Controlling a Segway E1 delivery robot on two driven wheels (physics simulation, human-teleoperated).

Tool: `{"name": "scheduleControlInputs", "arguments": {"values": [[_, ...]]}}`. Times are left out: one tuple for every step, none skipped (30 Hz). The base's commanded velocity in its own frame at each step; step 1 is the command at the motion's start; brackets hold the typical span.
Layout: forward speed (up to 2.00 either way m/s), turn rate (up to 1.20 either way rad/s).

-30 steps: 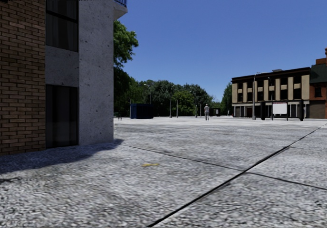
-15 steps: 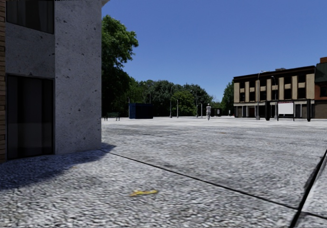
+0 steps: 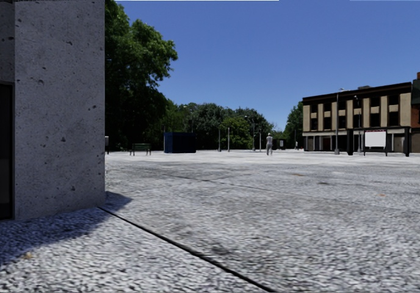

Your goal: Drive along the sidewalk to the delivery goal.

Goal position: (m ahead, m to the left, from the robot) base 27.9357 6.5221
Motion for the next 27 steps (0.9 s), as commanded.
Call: {"name": "scheduleControlInputs", "arguments": {"values": [[2.0,0.0],[2.0,0.0],[2.0,0.0],[2.0,0.0],[2.0,0.0],[2.0,0.0],[2.0,0.0],[2.0,0.0],[2.0,0.0],[2.0,0.0],[2.0,0.0],[2.0,0.0],[2.0,0.0],[2.0,0.0],[2.0,0.0],[2.0,0.0],[2.0,0.0],[2.0,0.0],[2.0,0.0],[2.0,0.0],[2.0,0.0],[2.0,0.0],[2.0,0.0],[2.0,0.0],[2.0,0.0],[2.0,0.0],[2.0,0.0]]}}
